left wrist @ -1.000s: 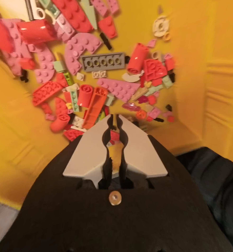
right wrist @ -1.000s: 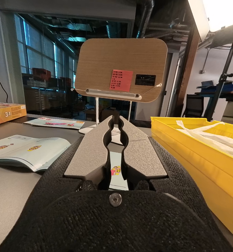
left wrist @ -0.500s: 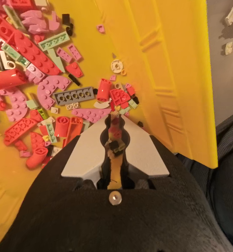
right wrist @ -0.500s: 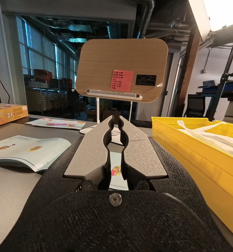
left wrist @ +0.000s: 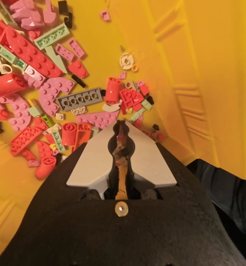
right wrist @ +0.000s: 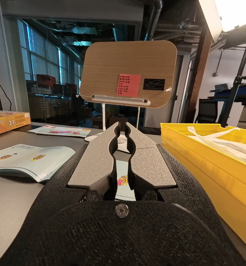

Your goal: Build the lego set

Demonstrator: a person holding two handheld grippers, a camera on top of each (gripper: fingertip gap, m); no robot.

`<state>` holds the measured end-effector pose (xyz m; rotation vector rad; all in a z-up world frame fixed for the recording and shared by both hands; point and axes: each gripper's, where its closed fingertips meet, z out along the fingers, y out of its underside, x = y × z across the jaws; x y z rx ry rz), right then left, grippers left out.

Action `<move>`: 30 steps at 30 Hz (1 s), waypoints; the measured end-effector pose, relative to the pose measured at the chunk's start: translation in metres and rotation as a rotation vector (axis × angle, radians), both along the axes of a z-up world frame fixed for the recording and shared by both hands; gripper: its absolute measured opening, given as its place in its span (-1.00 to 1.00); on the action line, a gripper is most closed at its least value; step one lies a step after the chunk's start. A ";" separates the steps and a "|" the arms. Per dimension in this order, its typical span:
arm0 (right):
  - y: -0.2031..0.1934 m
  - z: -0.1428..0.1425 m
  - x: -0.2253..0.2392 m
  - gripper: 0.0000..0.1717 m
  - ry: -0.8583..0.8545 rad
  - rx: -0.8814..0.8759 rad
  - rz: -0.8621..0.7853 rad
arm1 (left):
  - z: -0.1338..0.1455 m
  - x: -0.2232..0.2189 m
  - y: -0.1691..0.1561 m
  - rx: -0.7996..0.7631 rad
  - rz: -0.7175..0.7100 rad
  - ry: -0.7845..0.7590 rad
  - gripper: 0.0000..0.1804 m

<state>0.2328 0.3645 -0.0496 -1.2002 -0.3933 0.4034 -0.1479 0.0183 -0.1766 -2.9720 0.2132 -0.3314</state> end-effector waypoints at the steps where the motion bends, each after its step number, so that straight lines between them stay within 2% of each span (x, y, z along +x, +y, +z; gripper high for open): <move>1: 0.000 0.000 0.000 -0.97 0.001 0.000 0.000 | 0.002 0.001 0.001 0.016 0.003 -0.008 -0.98; 5: 0.000 0.000 0.001 -0.97 0.008 -0.003 -0.002 | 0.030 -0.001 0.014 0.170 0.050 -0.011 -0.98; 9: 0.001 0.000 0.004 -0.97 0.021 -0.007 -0.012 | 0.110 0.019 0.042 0.619 0.128 -0.045 -0.98; 13: 0.002 0.000 0.005 -0.96 0.033 -0.019 -0.013 | 0.180 0.083 0.056 1.002 0.051 -0.103 -0.98; 16: 0.004 0.000 0.007 -0.96 0.050 -0.045 0.009 | 0.213 0.153 0.063 1.202 -0.035 -0.295 -0.98; 19: -0.005 0.004 -0.006 -0.97 0.082 -0.084 0.187 | 0.217 0.211 0.075 1.315 -0.141 -0.457 -0.98; 21: -0.026 0.010 -0.027 -0.96 0.148 -0.165 0.457 | 0.209 0.243 0.082 1.381 -0.252 -0.502 -0.98; 23: -0.055 0.020 -0.045 -0.87 0.251 -0.289 0.758 | 0.200 0.264 0.088 1.474 -0.359 -0.470 -0.98; 25: -0.086 0.040 -0.050 -0.83 0.301 -0.285 0.954 | 0.196 0.278 0.092 1.555 -0.411 -0.505 -0.98; 27: -0.126 0.055 -0.056 -0.85 0.203 -0.163 1.081 | 0.196 0.287 0.095 1.514 -0.385 -0.695 -0.98; 30: -0.181 0.046 -0.073 -0.86 -0.049 -0.031 1.235 | 0.193 0.285 0.104 1.451 -0.317 -0.894 -0.99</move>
